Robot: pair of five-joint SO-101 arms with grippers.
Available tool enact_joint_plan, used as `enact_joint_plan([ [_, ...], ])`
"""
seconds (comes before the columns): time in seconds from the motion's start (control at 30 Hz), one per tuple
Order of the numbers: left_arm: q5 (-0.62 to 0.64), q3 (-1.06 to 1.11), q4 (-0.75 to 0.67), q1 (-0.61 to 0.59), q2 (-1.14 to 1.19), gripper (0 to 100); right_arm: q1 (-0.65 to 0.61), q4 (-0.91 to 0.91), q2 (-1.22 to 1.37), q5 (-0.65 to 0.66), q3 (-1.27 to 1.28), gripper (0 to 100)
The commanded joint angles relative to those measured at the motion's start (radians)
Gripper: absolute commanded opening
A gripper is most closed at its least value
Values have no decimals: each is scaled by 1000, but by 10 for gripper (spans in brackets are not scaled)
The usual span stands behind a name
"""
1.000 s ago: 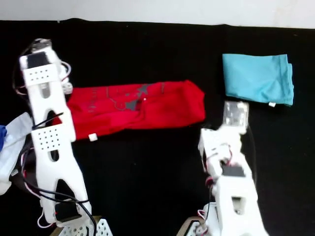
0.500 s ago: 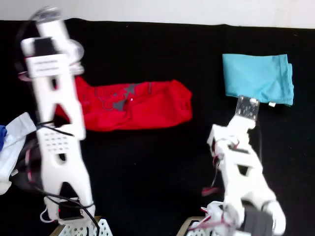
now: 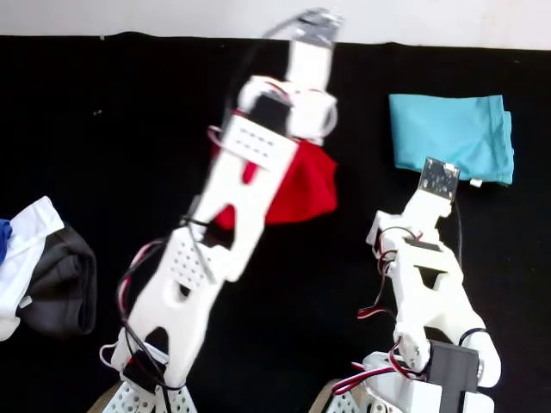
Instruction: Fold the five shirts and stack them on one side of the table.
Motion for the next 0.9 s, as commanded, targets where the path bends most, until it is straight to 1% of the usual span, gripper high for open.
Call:
enact_joint_plan([
  [0.0,-3,7,-84,27,33,11,5,5,2,-9,-44,6],
  [0.07,-3,7,-97,27,51,37,4,5,2,-9,-44,6],
  [0.2,2,2,-98,-1,51,173,2,5,4,-9,-44,6],
  [0.27,2,-64,-81,-25,50,200,2,5,4,-9,-44,6],
  [0.4,0,-231,54,-105,35,159,-10,5,4,-8,-44,6],
  [0.47,0,-274,167,-148,36,90,-12,5,4,-8,-44,6],
  [0.53,-2,-272,302,-179,44,0,-12,5,4,-8,-44,6],
  [0.57,-2,-257,367,-189,45,18,-12,5,4,-8,-44,6],
  [0.63,-2,-205,450,-197,68,7,-12,5,4,-8,-44,6],
  [0.77,3,-143,463,-185,127,9,-12,5,4,-8,-44,6],
  [0.87,5,-145,463,-130,171,9,-12,5,4,-8,-44,6],
])
